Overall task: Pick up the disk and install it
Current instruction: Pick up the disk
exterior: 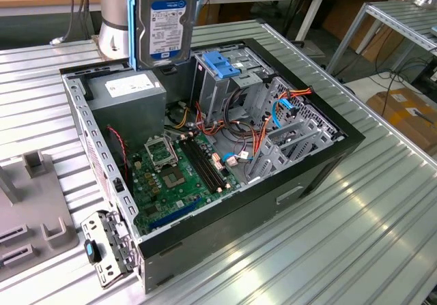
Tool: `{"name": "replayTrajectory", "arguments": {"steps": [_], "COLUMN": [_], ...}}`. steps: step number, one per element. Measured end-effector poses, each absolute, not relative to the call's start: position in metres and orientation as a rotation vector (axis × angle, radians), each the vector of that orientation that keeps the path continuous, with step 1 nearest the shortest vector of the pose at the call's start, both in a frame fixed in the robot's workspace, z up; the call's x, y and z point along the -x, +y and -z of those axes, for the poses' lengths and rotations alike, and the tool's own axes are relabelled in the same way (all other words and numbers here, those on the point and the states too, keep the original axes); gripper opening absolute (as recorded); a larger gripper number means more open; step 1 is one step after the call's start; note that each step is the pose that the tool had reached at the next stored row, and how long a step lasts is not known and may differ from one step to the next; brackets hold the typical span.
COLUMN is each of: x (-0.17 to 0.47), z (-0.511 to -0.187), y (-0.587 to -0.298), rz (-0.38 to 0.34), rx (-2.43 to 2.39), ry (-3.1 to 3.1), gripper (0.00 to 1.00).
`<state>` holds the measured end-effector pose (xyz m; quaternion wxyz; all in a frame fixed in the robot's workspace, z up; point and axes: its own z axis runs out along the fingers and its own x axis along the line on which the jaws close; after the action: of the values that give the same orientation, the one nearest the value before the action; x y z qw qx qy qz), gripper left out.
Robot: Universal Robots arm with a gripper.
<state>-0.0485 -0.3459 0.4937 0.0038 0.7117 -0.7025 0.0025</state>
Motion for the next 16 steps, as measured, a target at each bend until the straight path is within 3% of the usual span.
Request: {"name": "replayTrajectory", "arguments": {"steps": [16], "x": [-0.017], "z": [-0.494], "y": [-0.346], "rz": [-0.008], "rx": [-2.230], "ry": [-2.202], "gripper": [0.35]}}
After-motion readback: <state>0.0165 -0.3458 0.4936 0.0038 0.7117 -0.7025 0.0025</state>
